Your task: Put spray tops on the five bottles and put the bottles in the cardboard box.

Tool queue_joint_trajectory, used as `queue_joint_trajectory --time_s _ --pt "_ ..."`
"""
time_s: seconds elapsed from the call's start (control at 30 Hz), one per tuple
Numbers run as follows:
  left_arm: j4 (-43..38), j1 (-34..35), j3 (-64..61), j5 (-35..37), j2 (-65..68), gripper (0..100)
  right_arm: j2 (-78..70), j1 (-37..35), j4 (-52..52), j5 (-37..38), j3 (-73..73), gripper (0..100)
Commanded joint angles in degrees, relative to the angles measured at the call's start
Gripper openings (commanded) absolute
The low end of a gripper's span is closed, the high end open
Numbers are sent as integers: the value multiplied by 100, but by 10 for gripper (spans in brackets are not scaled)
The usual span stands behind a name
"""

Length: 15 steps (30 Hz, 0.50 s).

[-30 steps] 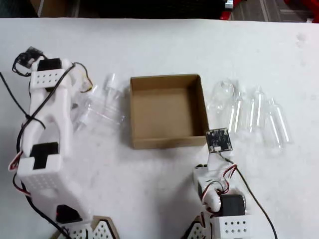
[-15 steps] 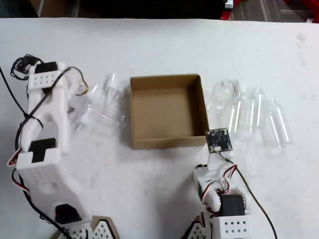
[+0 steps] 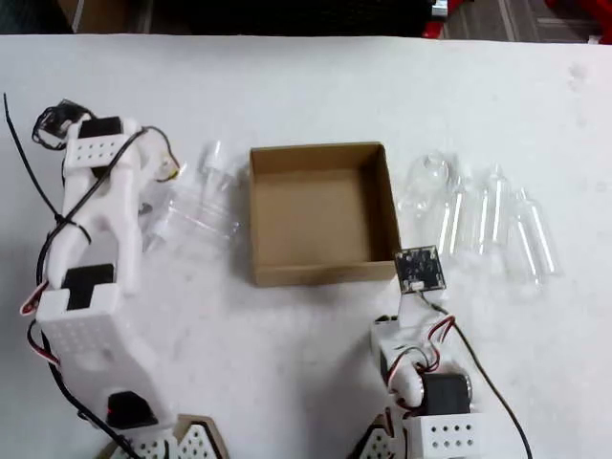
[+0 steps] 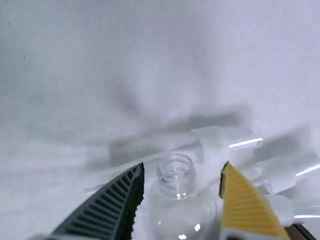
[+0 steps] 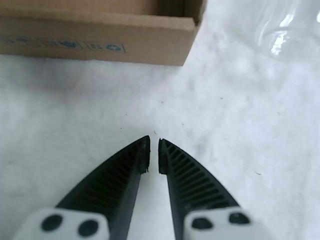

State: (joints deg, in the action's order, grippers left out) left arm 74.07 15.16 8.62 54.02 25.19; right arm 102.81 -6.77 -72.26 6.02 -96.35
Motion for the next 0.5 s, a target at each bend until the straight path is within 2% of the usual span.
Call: queue_joint_trajectory --time_s 0.0,0.2,0.27,0.4,0.47 --pt "-105 -57 273 360 -75 225 31 48 -40 44 -53 15" --pt "-105 -57 273 378 -75 221 31 48 -40 44 -53 15" --pt "-105 -57 273 378 -75 181 31 48 -40 44 -53 15" --pt "-105 -57 273 352 -101 39 31 48 -40 44 -53 15" --pt "-105 -57 281 281 -101 24 31 48 -40 44 -53 15"
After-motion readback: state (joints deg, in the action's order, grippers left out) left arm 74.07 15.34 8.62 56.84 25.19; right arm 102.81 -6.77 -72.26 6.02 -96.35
